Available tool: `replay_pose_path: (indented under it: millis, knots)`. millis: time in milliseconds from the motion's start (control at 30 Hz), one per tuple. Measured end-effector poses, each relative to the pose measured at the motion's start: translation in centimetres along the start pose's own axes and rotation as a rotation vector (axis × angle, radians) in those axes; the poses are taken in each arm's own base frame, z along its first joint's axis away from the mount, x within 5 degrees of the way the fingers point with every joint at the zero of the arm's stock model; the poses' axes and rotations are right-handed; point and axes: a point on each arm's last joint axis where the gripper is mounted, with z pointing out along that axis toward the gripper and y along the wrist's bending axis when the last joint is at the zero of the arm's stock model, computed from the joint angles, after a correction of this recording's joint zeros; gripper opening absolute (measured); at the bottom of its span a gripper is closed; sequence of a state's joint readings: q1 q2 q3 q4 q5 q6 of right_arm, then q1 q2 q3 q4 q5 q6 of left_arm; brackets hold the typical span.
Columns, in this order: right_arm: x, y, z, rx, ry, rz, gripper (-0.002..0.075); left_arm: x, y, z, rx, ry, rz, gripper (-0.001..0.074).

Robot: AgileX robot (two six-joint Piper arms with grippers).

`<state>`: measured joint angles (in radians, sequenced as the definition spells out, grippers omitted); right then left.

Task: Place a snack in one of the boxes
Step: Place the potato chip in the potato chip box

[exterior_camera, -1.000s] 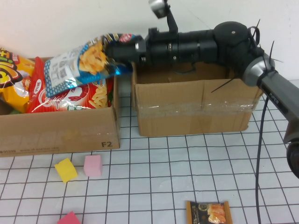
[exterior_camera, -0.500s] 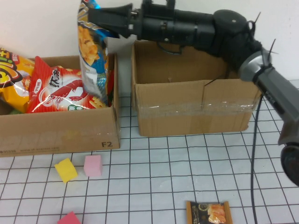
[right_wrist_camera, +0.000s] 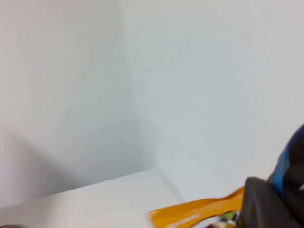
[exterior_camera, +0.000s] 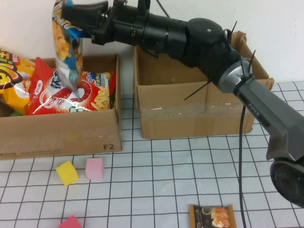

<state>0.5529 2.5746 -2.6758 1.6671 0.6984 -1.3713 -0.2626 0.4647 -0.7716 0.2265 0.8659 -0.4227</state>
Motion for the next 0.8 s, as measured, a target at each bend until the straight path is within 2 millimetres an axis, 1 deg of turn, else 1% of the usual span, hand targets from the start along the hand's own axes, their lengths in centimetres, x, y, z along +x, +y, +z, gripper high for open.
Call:
replay_pose_path:
  millis: [133, 267, 333, 433, 600, 633, 667, 700, 767, 800]
  knots:
    - [-1.0, -0.3, 0.0, 0.091, -0.010, -0.073, 0.0000, 0.1, -0.1, 0.0, 0.014, 0.006, -0.011, -0.0002]
    - [-2.5, 0.0, -0.2, 0.153, 0.045, -0.217, 0.0000, 0.1, -0.2, 0.0, 0.017, 0.006, -0.012, -0.0002]
    - [-2.6, 0.0, -0.3, 0.165, 0.084, -0.282, 0.0000, 0.1, -0.2, 0.0, 0.018, 0.006, -0.013, -0.0002]
    - [-1.8, 0.1, 0.0, 0.174, 0.160, -0.328, 0.0000, 0.0, -0.2, 0.0, 0.020, 0.002, -0.013, -0.0002]
    - [1.6, 0.2, 0.8, 0.141, 0.282, -0.356, 0.0006, 0.0, -0.2, 0.0, 0.025, -0.005, -0.013, -0.0002]
    - [2.4, 0.2, 1.0, 0.130, 0.303, -0.357, 0.0024, 0.0, -0.2, 0.0, 0.025, -0.005, -0.013, -0.0002]
    - [3.1, 0.4, 1.3, 0.116, 0.318, -0.354, 0.0058, -0.1, -0.2, 0.0, 0.026, -0.007, -0.013, -0.0002]
    - [3.6, 0.6, 1.5, 0.104, 0.329, -0.350, 0.0109, -0.1, -0.2, 0.0, 0.026, -0.008, -0.013, -0.0002]
    - [4.6, 1.0, 1.9, 0.084, 0.346, -0.346, 0.0245, -0.1, -0.2, 0.0, 0.027, -0.009, -0.013, -0.0002]
    - [4.8, 1.3, 2.1, 0.074, 0.350, -0.345, 0.0332, -0.1, -0.2, 0.0, 0.027, -0.009, -0.013, -0.0002]
